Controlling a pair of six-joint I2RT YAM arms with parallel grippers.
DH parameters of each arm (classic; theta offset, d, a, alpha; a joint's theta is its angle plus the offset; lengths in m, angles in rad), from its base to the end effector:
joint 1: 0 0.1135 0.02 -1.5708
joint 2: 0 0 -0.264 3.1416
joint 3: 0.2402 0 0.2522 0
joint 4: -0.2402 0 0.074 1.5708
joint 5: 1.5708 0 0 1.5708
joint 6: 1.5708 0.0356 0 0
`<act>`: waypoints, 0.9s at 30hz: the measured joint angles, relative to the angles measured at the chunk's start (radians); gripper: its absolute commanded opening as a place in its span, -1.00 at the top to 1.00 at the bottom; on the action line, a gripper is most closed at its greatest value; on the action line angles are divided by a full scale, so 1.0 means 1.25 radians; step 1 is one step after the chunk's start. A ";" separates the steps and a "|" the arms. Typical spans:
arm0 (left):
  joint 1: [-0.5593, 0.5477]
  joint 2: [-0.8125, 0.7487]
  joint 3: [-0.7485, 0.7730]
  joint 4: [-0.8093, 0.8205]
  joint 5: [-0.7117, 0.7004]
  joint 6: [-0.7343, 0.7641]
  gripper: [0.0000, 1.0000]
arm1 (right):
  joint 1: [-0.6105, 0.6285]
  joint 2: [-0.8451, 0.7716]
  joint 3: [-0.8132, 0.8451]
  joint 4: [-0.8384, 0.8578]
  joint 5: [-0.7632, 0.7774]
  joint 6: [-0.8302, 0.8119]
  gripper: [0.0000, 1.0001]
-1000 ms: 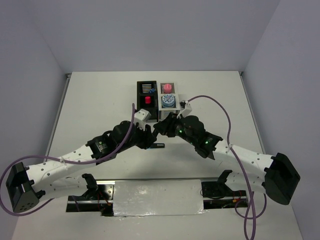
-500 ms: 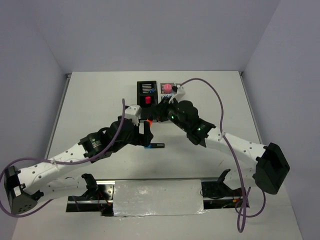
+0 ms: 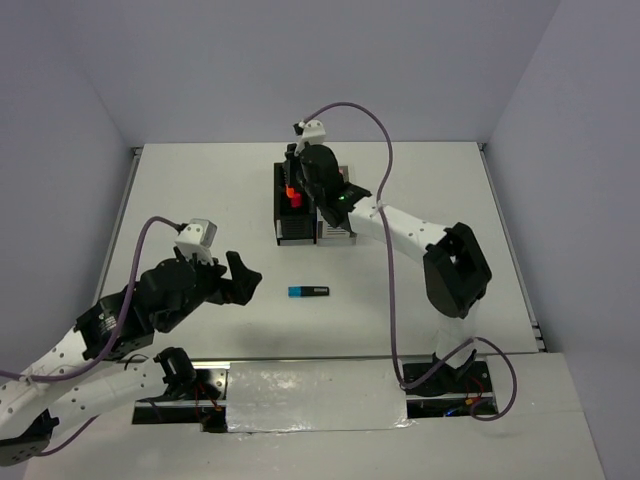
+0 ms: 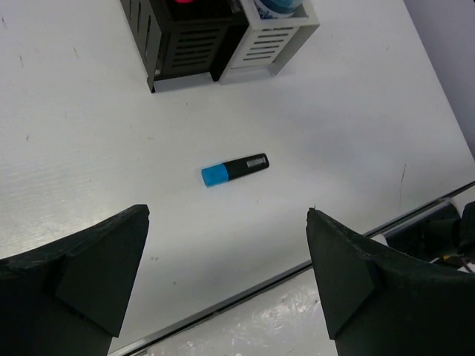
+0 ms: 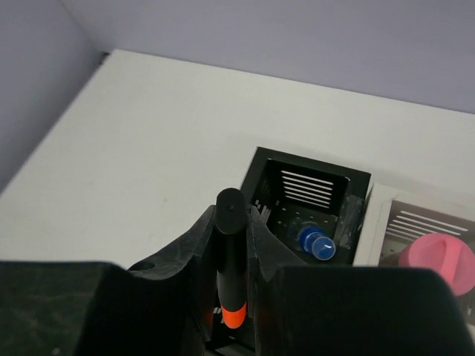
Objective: Sort the stationery into containers
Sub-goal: Place the pen in the storage box.
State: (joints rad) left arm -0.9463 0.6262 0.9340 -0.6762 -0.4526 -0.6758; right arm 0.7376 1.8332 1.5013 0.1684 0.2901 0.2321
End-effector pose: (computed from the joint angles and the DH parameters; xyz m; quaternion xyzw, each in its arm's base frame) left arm 0.0829 -0.0885 0.3614 -0.0174 0.8134 -0.2722 0.5138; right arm 0.3371 0.2926 0.3278 -0.0981 0.7539 0.2009 0.6178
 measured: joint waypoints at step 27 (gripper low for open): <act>0.000 0.148 -0.195 0.160 0.091 0.035 -0.99 | -0.013 -0.180 -0.193 0.021 -0.033 -0.016 -0.59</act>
State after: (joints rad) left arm -0.9463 0.8108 0.6907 -0.4759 -0.3389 -0.6323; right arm 0.7216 1.6081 1.2602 0.1947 0.2493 0.2119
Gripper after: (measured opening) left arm 0.993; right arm 0.788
